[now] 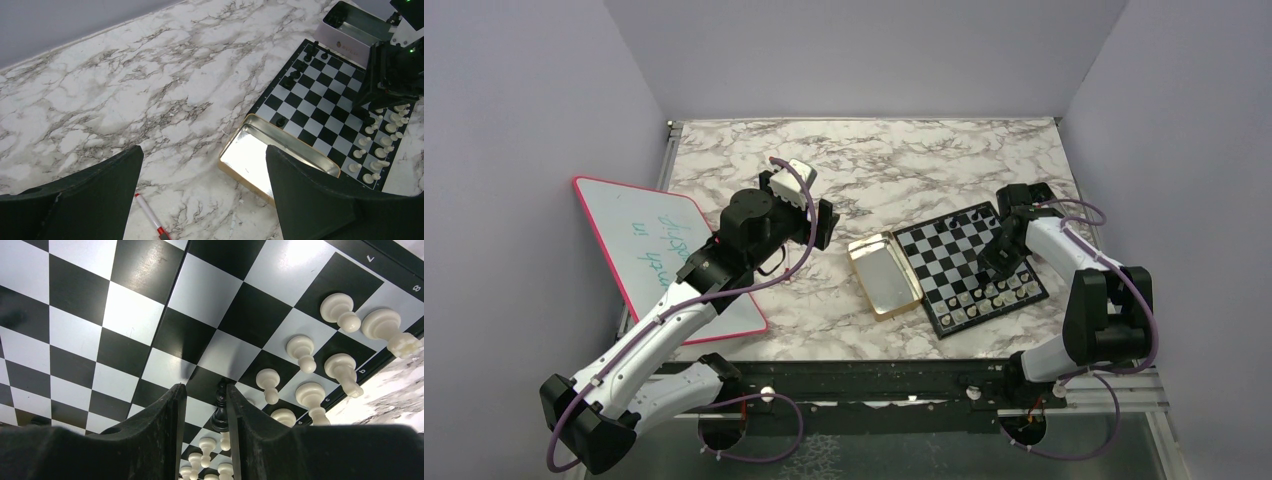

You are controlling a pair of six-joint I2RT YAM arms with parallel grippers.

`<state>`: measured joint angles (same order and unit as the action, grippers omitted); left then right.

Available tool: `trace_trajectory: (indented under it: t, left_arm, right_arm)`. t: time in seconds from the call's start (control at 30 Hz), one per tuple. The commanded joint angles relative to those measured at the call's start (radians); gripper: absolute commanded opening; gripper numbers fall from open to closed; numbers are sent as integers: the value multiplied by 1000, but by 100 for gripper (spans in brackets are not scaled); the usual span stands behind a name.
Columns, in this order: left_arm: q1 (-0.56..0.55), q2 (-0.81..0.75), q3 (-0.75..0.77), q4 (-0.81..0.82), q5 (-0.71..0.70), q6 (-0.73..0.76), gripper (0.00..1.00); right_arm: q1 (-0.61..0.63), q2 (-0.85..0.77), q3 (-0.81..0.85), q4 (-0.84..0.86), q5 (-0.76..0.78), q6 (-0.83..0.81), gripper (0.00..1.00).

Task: Set up the chess pieces on the board
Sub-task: Pick up the chess piece from the chessboard.

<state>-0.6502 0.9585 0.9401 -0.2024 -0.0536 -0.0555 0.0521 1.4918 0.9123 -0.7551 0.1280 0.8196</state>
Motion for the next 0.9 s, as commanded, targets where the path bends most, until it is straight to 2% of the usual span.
trace_trajectory:
  t: [0.0,0.53,0.87]
  left_arm:
    - [-4,-11,-7,33,8,-2,93]
    - [-5,-16,-7,32,-5,5,93]
    - [-5,-17,-7,31,-7,6,93]
  right_arm:
    - [-4,-28,7,-27,-32,20,40]
    - [-4,-18,90,-118,-64,4,40]
    - [-4,-19,60,-115,-98,8,40]
